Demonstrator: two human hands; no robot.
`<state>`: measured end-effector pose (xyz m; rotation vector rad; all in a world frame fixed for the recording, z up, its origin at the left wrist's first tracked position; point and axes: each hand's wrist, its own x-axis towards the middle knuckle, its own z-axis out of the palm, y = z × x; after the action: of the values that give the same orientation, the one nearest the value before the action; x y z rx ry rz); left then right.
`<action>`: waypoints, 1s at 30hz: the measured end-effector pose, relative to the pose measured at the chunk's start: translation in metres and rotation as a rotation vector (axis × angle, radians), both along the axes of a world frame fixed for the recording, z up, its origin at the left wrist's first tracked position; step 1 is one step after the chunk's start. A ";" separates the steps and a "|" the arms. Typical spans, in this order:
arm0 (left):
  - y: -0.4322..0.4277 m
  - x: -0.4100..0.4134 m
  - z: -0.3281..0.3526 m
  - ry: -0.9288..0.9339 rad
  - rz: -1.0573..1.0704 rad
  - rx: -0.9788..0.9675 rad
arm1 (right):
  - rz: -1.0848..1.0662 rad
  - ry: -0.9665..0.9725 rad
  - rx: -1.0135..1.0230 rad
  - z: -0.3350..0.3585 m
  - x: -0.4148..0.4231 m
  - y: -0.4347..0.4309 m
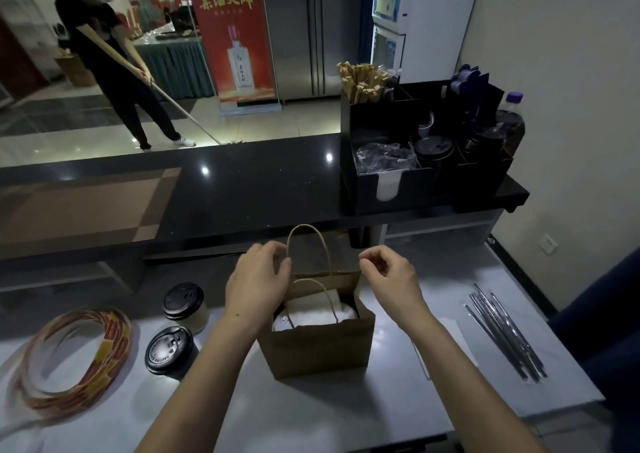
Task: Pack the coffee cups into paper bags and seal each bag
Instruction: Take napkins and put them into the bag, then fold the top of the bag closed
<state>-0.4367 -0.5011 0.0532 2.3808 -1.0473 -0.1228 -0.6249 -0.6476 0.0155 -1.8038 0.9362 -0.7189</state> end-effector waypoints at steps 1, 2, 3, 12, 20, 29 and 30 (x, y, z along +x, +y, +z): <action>-0.007 -0.004 0.007 -0.013 -0.007 -0.021 | -0.003 -0.006 -0.003 0.001 -0.005 -0.005; -0.015 -0.008 0.015 -0.026 -0.019 -0.041 | -0.006 -0.012 -0.006 0.003 -0.010 -0.010; -0.023 -0.014 0.022 -0.040 -0.035 -0.066 | -0.012 -0.015 -0.009 0.004 -0.015 -0.015; -0.110 -0.081 0.031 -0.071 -0.223 -0.127 | -0.142 -0.041 -0.002 -0.009 -0.080 -0.066; -0.177 -0.161 -0.028 0.004 -0.357 -0.001 | -0.269 0.092 0.068 -0.051 -0.153 -0.108; -0.217 -0.215 -0.115 0.114 -0.436 0.223 | -0.295 0.208 0.181 -0.112 -0.210 -0.144; -0.219 -0.219 -0.123 0.119 -0.430 0.246 | -0.298 0.229 0.178 -0.119 -0.214 -0.148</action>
<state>-0.6557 -0.7200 -0.0694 2.2820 -1.5446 -0.5691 -0.8391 -0.7955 -0.1037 -1.6294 1.3976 -0.5955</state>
